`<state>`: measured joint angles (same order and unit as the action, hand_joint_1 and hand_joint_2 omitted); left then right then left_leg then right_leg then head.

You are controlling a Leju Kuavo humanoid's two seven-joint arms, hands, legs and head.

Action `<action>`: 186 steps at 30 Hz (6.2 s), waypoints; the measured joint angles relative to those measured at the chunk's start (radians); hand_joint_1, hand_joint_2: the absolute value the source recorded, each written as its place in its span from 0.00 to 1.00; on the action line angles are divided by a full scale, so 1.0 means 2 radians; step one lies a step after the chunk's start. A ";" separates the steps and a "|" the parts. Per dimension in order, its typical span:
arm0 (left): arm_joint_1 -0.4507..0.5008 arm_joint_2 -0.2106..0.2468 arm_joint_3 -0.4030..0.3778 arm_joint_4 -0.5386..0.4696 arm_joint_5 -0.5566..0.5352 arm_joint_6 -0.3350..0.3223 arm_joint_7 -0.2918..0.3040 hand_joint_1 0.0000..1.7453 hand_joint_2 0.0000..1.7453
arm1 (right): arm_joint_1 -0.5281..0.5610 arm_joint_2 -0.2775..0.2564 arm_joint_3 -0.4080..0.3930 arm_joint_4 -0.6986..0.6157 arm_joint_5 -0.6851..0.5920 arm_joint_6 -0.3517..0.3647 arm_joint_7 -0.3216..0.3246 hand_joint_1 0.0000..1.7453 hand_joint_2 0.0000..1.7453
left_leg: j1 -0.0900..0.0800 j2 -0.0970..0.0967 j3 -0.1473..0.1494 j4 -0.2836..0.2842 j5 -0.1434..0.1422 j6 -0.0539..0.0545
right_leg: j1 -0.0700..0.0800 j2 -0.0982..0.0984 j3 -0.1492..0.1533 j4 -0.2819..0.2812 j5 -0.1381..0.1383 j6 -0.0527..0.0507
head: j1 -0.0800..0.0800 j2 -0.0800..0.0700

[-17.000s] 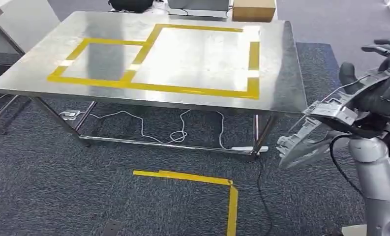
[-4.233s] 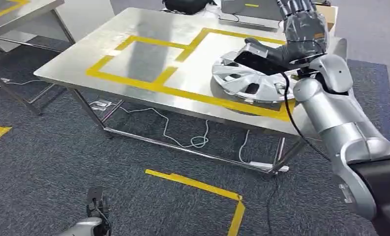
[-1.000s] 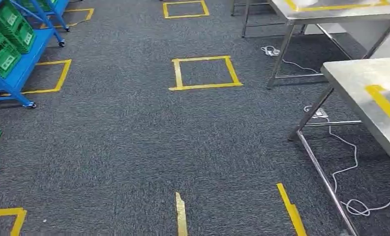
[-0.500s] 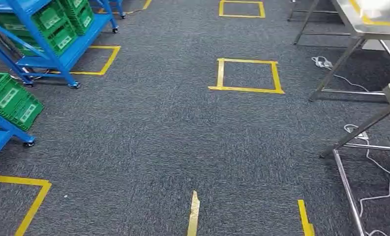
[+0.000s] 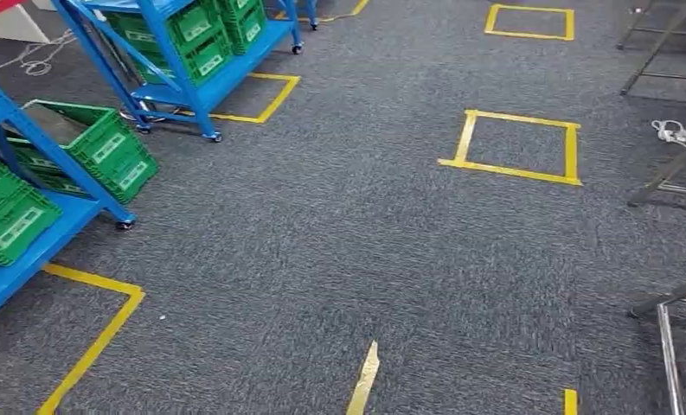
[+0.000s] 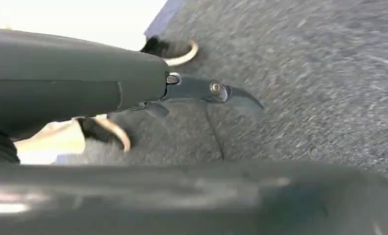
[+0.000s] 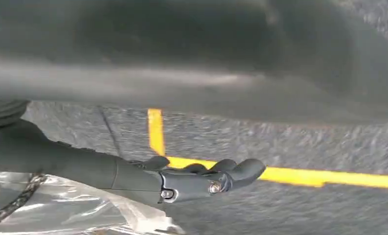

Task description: Take the parts from the cabinet and place them on the table.

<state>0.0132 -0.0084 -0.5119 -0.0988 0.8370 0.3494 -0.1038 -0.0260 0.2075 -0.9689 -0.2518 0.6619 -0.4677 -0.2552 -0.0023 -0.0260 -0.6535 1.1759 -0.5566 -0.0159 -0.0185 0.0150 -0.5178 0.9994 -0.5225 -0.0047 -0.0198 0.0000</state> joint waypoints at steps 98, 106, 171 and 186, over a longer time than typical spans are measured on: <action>-0.023 -0.036 -0.053 -0.006 0.016 0.080 -0.004 0.00 0.00 | 0.000 0.006 0.098 0.022 0.157 0.037 0.043 0.00 0.00 | 0.004 0.022 0.036 -0.032 0.022 0.006 | 0.000 -0.037 -0.016 0.028 -0.009 0.001 | 0.007 0.000; -0.024 -0.035 -0.058 -0.006 0.016 0.079 -0.007 0.00 0.00 | -0.003 0.006 0.097 0.022 0.156 0.037 0.043 0.00 0.00 | 0.001 0.026 0.037 -0.068 0.033 0.025 | 0.004 -0.022 -0.020 0.059 -0.048 0.021 | 0.005 0.000; 0.021 -0.021 0.031 -0.036 -0.149 -0.014 0.030 0.00 0.00 | 0.021 -0.032 0.208 -0.021 -0.042 0.143 0.098 0.00 0.00 | 0.002 0.012 0.052 -0.087 0.034 0.023 | 0.003 -0.009 -0.086 0.162 -0.074 0.023 | 0.000 0.000; 0.042 -0.010 0.132 -0.095 -0.279 -0.091 0.040 0.00 0.00 | 0.058 -0.061 0.330 -0.038 -0.181 0.186 0.109 0.00 1.00 | 0.002 0.011 -0.016 0.079 -0.049 -0.005 | 0.002 -0.011 -0.011 0.008 -0.001 -0.001 | -0.004 0.000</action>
<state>0.0963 -0.0275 -0.2487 -0.2892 0.2792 0.1682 -0.0233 0.0895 0.0862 -0.3093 -0.3281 0.3002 -0.0957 -0.0381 0.0024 -0.0045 -0.6861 1.3346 -0.6547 -0.0250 -0.0142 -0.0072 -0.5391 1.0155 -0.5246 -0.0069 -0.0278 0.0000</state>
